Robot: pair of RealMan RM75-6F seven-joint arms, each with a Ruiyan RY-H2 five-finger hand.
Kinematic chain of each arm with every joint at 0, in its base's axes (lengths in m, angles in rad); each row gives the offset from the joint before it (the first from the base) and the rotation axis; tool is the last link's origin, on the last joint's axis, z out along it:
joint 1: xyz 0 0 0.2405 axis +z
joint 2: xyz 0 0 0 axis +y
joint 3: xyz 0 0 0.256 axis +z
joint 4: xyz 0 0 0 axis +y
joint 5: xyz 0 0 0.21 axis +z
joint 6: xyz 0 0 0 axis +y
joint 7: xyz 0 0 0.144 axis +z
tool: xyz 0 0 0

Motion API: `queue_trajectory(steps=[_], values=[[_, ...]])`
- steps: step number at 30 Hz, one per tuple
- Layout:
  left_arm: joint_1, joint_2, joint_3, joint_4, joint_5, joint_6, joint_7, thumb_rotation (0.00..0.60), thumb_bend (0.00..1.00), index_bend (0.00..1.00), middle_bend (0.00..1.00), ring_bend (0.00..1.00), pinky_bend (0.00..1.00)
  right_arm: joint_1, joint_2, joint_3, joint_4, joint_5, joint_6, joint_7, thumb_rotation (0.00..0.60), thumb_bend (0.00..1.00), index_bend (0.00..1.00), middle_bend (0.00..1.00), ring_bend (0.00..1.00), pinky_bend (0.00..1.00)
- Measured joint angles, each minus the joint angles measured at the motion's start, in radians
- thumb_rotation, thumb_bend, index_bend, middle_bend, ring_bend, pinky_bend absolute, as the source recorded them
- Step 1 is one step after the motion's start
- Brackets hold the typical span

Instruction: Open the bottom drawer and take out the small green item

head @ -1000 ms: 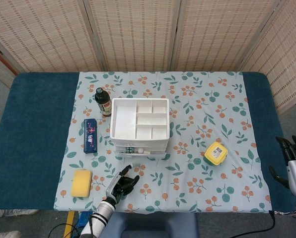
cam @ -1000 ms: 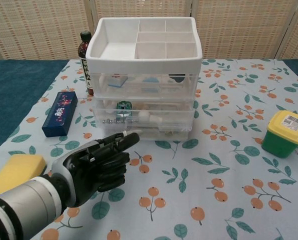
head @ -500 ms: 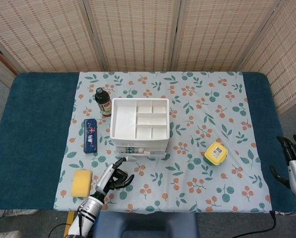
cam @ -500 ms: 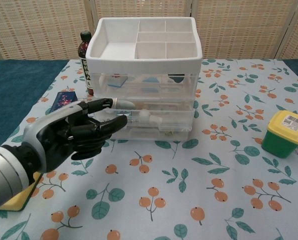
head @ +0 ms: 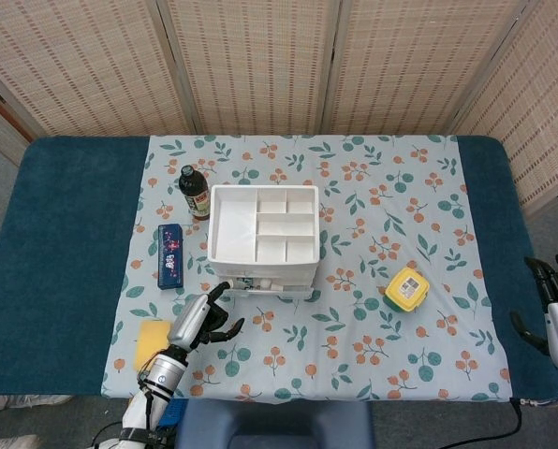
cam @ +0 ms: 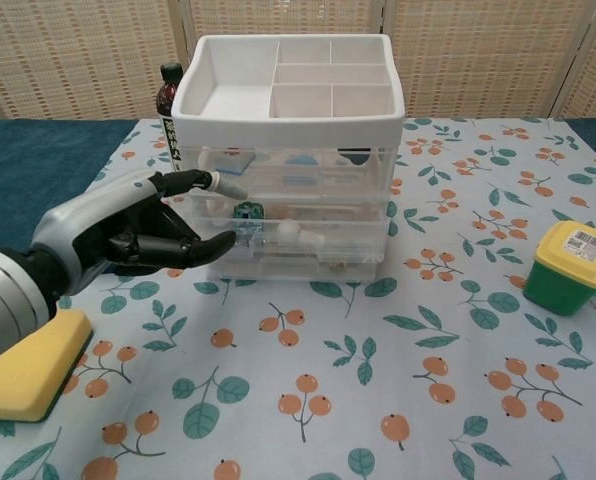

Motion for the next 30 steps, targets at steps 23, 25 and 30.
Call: queue_trajectory(steps=[23,25,30], values=[[-0.06,-0.062,0.037,0.095,-0.001,0.077,0.24,0.6,0.34,0.24,1.0,1.0,1.0,-0.006,-0.005,-0.002,0.013,0.0,0.006,0.014,0.6,0.32,0.02,0.15,0.04,0.04],[-0.066,-0.068,0.04,0.106,0.013,0.089,0.264,0.6,0.34,0.25,1.0,1.0,1.0,-0.008,-0.007,-0.003,0.014,0.001,0.006,0.015,0.6,0.32,0.02,0.15,0.04,0.04],[-0.081,-0.079,0.048,0.127,0.044,0.108,0.325,0.6,0.34,0.26,1.0,1.0,1.0,-0.012,-0.008,-0.004,0.016,0.005,0.008,0.018,0.6,0.33,0.02,0.15,0.04,0.04]])
